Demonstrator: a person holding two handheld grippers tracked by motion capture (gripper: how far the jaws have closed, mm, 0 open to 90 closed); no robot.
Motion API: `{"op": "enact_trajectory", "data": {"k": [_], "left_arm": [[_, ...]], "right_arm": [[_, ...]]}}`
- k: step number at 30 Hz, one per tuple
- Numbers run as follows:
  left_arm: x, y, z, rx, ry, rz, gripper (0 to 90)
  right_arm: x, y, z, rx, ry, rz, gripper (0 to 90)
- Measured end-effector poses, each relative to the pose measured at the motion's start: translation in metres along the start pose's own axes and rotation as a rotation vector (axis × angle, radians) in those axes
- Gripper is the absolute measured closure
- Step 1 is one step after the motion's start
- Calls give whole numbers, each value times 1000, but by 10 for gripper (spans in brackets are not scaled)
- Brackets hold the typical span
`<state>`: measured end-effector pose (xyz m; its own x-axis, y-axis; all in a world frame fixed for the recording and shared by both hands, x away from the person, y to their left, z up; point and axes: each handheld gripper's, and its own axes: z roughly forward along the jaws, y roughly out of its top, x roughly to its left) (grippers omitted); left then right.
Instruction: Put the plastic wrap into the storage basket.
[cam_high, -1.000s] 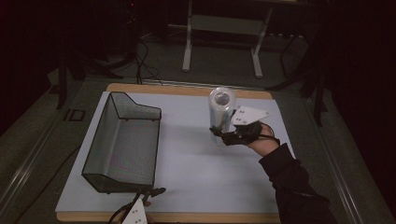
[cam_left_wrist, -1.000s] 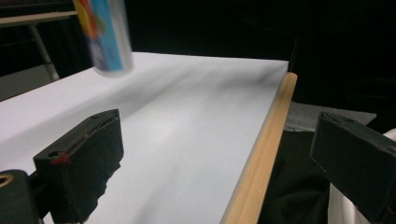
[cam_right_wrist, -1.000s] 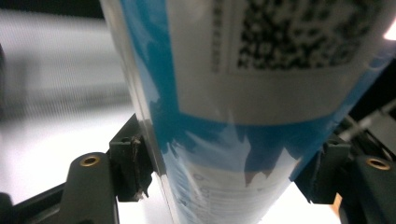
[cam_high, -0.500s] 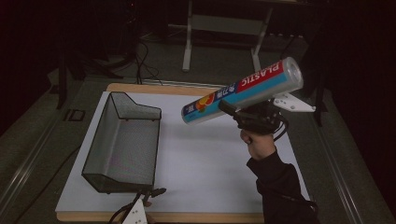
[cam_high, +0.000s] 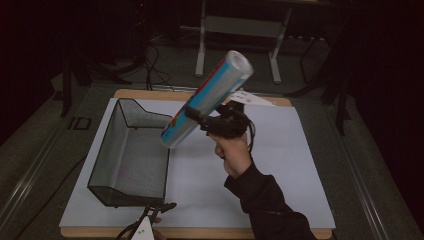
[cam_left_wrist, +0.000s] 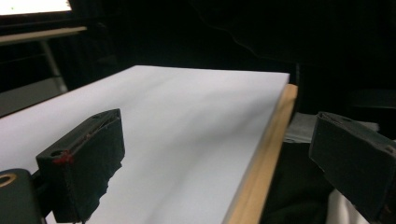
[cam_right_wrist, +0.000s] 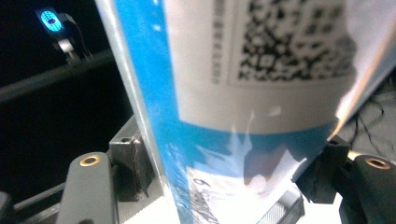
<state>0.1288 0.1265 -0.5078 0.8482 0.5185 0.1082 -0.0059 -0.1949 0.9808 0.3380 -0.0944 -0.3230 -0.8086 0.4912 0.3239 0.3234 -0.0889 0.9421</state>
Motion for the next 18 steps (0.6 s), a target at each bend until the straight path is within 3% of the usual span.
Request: {"op": "enact_trajectory", "data": {"k": [1,2,4,7,9,10,13,18], "left_arm": [[0,0,0,0,0,0,35],[-1,0,-1,3,7,-3,35],[-3,0,-2,-3,12,-7,35],[-5,1,-2,-8,12,-3,34],[-10,2,-3,-27,4,9,34],[-11,3,-4,-32,1,12,34],[-15,4,-4,-41,-12,16,34],[-16,4,-4,-41,-21,24,34]], "right_arm": [[0,0,0,0,0,0,318],[6,-5,17,51,-3,4,319],[12,-10,31,90,-14,19,319],[13,-12,37,107,-16,20,319],[20,-25,62,208,-32,56,319],[21,-28,68,232,-31,63,319],[22,-41,83,284,-17,105,319],[22,-62,101,350,-37,157,318]]}}
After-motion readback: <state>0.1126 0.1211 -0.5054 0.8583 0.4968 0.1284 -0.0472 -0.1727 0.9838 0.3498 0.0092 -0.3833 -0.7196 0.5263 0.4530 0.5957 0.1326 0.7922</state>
